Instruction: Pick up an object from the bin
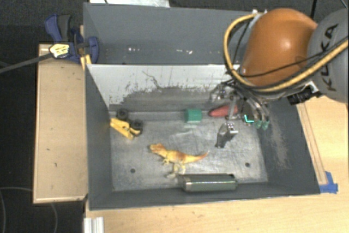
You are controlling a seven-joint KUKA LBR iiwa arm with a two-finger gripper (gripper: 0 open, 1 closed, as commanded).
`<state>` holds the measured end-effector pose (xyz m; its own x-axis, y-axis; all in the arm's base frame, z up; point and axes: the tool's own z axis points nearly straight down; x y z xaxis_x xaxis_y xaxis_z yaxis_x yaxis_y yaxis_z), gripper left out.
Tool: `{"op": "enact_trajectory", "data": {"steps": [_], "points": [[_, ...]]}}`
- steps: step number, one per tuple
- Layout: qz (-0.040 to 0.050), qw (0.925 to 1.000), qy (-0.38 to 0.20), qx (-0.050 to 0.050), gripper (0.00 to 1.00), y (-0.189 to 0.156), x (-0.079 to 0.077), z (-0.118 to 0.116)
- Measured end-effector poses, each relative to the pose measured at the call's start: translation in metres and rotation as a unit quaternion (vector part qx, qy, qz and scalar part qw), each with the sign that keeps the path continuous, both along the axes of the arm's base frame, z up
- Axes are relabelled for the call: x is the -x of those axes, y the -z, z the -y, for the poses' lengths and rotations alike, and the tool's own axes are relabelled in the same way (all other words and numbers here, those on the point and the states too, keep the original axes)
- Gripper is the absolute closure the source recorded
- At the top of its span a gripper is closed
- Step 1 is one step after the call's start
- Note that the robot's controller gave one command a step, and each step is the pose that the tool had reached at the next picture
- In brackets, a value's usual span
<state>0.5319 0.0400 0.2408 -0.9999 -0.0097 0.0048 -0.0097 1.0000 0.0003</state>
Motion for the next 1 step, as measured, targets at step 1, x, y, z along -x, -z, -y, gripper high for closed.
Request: {"op": "enact_trajectory", "data": {"steps": [1], "points": [[0.0041, 1.0, 0.001, 0.0, 0.0, -0.0041, -0.0015, 0.0001]]}}
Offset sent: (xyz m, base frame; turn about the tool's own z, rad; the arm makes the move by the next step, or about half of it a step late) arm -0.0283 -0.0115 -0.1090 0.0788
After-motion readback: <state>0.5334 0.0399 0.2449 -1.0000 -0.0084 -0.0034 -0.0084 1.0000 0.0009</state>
